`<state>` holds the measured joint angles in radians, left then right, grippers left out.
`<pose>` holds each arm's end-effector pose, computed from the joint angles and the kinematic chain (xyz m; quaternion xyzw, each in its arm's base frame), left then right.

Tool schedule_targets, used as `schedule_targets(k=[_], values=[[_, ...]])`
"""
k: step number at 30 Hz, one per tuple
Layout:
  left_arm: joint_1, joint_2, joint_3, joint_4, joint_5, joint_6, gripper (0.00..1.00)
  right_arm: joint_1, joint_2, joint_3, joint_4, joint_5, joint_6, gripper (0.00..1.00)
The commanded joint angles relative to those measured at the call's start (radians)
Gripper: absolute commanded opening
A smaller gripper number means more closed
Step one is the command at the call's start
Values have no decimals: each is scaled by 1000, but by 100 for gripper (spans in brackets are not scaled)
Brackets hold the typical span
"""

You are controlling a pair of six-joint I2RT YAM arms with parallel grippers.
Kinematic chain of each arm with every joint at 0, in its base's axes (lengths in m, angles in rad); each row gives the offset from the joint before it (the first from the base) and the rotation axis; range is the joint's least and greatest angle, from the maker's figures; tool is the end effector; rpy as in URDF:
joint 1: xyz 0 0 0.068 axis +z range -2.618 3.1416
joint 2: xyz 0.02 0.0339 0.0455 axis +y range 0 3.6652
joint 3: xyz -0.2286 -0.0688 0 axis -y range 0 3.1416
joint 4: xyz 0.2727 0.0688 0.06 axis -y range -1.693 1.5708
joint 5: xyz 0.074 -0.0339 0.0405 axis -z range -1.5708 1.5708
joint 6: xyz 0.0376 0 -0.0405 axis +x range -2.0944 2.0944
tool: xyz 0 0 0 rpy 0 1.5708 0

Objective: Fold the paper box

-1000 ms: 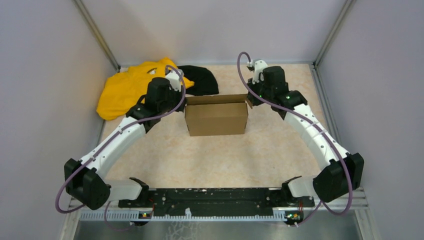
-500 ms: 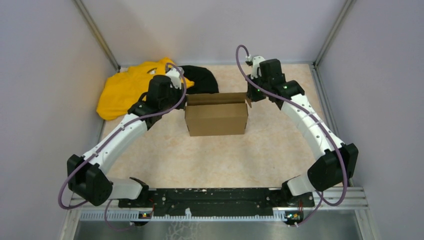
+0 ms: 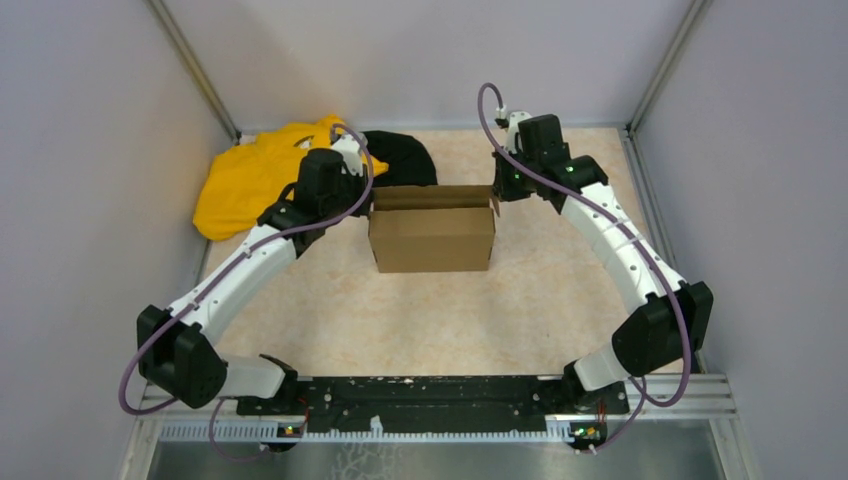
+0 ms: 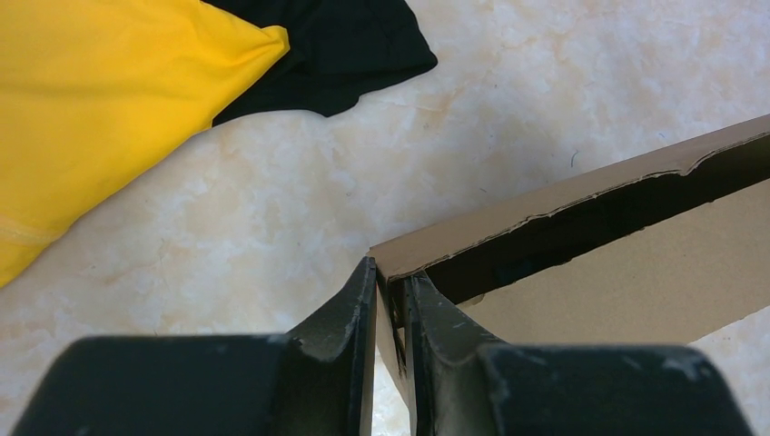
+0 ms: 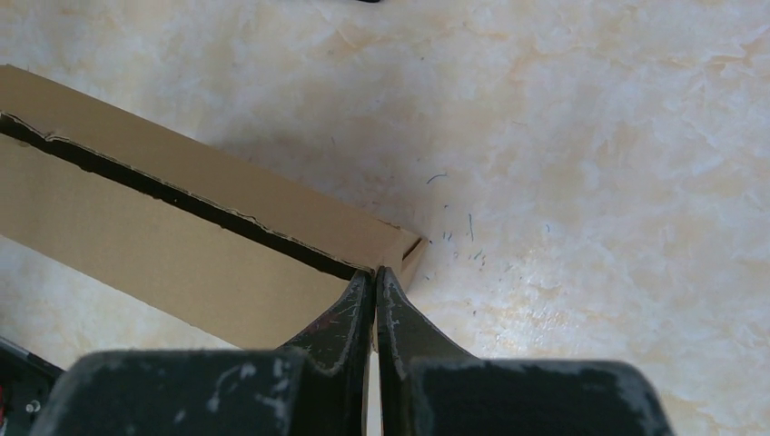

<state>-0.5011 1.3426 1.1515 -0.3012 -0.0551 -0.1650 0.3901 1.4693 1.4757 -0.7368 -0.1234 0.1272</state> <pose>0.3042 -0.1643 0.2906 0.1295 0.8481 -0.1455 0.4928 0.3239 0.1382 0.3284 -0.1444 0.9001 0.1586 0.3792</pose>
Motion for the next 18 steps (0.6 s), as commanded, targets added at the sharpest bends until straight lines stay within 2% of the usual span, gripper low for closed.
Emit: schedule_targets(k=[1,14,18], values=[[-26,31,7,-18,113,-48,20,35,22,46,32,-186,81,0],[-27,29,-2,-13,119,-54,19,36,40,74,13,-204,99,0],[-26,28,-6,-10,121,-54,19,36,39,68,4,-177,89,5]])
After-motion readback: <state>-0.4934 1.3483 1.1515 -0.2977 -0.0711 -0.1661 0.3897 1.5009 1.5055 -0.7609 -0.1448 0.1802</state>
